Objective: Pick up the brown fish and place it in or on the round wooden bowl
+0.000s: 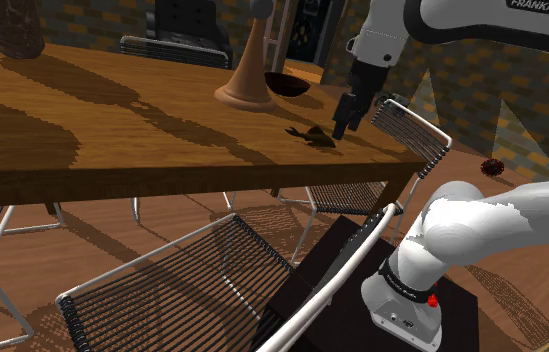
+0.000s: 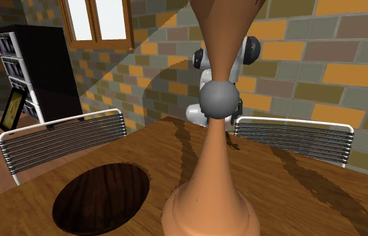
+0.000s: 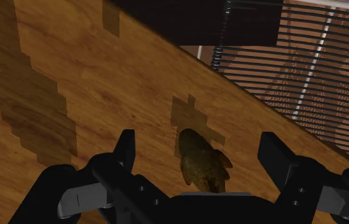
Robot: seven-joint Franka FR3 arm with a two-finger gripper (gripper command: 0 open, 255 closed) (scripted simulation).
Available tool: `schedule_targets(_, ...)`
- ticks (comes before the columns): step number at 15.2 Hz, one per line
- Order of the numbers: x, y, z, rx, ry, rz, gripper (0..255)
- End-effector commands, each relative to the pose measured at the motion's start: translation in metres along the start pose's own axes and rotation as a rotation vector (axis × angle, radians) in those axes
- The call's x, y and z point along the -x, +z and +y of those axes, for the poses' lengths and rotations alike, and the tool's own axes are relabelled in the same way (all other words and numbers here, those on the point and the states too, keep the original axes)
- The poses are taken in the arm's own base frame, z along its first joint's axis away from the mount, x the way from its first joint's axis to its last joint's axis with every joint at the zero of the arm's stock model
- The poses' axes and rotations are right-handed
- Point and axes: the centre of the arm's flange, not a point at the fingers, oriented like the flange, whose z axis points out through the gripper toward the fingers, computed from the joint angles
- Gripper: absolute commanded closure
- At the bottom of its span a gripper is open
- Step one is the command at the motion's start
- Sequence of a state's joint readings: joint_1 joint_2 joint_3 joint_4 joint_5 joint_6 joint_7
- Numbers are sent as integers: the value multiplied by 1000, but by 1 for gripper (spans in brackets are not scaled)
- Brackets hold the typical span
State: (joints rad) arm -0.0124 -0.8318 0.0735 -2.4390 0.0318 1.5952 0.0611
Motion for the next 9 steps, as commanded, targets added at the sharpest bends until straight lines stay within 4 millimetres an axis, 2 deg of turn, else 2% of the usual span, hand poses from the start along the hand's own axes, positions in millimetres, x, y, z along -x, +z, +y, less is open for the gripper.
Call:
schedule_targets(1, 0, 0, 0, 0, 0, 0, 0)
schedule_targets(4, -9, 2, -24, 46, -76, 158, 0)
schedule_targets(9, -13, 29, -23, 46, -76, 158, 0)
